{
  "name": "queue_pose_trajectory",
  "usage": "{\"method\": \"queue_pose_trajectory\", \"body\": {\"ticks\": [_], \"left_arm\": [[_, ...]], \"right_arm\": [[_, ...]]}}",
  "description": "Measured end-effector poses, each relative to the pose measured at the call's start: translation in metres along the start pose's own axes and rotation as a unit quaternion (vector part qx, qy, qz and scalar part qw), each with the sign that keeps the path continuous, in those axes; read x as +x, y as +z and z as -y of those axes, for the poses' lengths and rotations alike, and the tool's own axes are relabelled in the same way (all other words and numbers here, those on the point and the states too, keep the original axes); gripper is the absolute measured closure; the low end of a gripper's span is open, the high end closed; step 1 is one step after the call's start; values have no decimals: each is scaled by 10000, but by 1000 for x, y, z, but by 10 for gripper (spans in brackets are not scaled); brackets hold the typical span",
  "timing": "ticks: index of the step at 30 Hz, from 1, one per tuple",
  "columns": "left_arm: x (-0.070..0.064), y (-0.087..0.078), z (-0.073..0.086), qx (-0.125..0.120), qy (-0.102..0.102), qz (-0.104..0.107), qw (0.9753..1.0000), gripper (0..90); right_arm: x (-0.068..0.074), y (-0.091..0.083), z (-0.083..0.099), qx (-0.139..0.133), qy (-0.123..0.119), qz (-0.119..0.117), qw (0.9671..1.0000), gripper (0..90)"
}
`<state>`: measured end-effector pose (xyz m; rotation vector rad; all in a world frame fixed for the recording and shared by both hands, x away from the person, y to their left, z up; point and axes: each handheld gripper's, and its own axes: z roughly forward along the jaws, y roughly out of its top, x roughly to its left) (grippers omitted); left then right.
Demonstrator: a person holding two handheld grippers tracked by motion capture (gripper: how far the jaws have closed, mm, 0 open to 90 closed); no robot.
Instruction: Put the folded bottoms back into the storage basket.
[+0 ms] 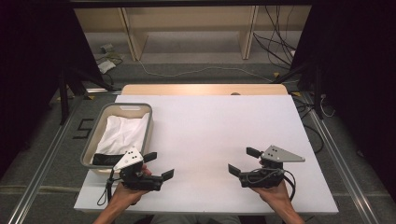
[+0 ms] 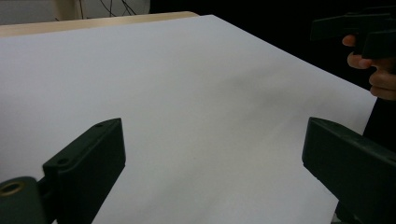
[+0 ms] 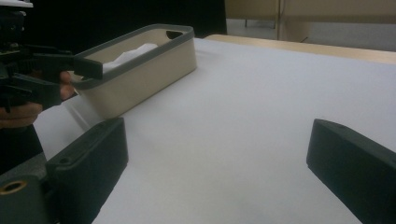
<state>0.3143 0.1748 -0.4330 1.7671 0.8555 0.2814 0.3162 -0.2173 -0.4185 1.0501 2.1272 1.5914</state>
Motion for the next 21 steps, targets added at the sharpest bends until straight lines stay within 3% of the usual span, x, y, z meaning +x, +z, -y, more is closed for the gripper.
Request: {"method": "queue_pose_trajectory", "body": {"ticks": [5,13,21], "left_arm": [[-2,-3,1,-20,103,-11,9999,56],[-1,-13,2,-158,78,-114,9998,56],[-2,-22,6,-131,77,-174,9997,56]], "right_arm": [[0,-7,1,-45,-12,53,10000,63],[1,-16,4,8,-146,193,9997,59],[1,-26,7,-37,-71,246,9997,53]]}}
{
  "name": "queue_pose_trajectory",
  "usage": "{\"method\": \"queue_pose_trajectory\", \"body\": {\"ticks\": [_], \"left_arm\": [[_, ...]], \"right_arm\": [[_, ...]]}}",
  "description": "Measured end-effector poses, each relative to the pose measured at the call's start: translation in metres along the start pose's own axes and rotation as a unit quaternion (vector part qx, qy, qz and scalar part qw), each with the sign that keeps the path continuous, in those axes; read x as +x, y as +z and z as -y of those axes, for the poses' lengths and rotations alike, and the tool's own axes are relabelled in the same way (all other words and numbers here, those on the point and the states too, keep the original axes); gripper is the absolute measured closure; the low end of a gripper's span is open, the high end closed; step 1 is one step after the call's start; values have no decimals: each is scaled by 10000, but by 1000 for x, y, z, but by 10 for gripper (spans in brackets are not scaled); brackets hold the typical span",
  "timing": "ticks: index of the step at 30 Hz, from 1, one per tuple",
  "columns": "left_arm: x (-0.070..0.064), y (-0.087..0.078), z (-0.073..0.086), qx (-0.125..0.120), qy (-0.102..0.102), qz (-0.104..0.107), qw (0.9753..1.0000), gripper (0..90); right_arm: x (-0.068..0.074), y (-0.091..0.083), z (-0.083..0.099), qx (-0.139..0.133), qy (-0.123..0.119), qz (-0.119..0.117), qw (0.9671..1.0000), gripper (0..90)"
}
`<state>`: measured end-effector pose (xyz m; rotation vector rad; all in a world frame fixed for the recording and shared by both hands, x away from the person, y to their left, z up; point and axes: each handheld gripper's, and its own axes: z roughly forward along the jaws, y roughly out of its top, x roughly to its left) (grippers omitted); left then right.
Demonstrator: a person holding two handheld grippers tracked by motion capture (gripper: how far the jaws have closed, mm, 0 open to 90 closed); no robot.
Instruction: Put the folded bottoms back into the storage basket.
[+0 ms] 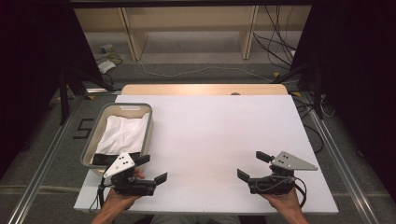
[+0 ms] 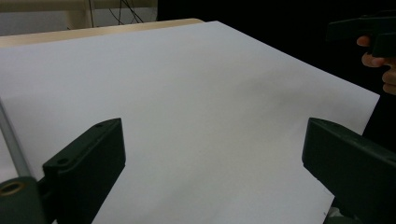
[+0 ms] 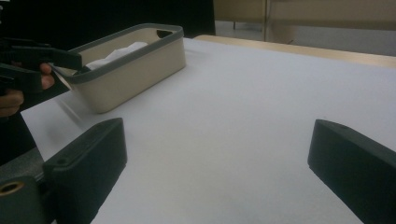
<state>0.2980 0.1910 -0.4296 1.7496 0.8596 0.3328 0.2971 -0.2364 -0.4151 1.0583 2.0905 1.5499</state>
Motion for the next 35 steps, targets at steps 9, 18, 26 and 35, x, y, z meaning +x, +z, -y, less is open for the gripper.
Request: {"method": "queue_pose_trajectory", "body": {"ticks": [9,18,26,35], "left_arm": [[7,-5,0,-38,-26,-125,9999,55],[7,-5,0,-19,-25,-109,9999,55],[8,-5,0,-14,-10,-109,9999,55],[8,-3,0,25,12,-105,9999,56]], "right_arm": [[-5,-8,2,30,-3,113,9999,52],[-5,-11,1,-52,15,127,9999,51],[-6,-12,0,-71,57,133,9999,53],[-7,-11,-1,-94,63,154,9998,53]]}}
